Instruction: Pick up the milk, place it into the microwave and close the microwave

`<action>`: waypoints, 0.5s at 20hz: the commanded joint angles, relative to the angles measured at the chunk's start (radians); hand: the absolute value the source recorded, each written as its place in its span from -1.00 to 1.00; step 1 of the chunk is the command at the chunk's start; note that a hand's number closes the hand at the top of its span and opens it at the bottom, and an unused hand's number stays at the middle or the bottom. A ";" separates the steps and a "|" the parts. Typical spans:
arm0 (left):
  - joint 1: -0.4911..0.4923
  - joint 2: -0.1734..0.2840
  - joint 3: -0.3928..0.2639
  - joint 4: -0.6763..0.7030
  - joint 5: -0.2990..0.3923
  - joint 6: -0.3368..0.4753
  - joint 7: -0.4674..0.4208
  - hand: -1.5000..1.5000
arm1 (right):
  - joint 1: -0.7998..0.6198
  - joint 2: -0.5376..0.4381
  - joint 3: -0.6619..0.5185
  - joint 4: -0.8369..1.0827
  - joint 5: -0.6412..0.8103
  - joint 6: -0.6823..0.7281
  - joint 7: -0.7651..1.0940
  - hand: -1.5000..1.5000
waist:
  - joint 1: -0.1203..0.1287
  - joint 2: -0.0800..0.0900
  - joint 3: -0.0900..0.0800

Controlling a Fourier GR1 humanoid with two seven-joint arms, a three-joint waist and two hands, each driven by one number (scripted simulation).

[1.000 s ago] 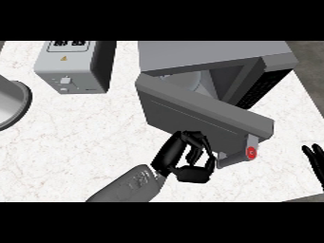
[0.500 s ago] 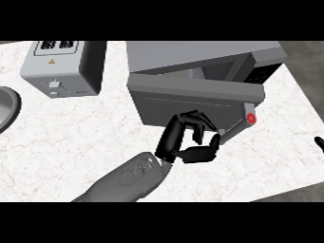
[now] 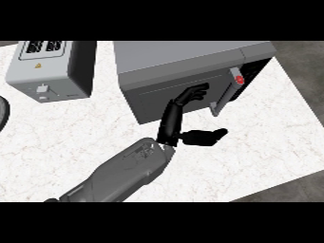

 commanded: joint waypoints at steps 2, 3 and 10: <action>-0.046 0.000 0.059 0.021 0.076 0.044 -0.036 -1.00 | -0.069 -0.058 -0.050 -0.015 0.071 -0.034 -0.003 1.00 | -0.004 0.017 -0.002; -0.057 0.000 0.065 0.024 0.087 0.060 -0.038 -1.00 | -0.069 -0.072 -0.066 -0.007 0.072 -0.030 -0.002 1.00 | -0.009 0.014 0.000; -0.077 0.000 0.049 0.037 0.151 0.070 -0.075 -1.00 | -0.132 -0.090 -0.067 0.031 0.094 -0.048 -0.002 1.00 | -0.002 0.031 0.003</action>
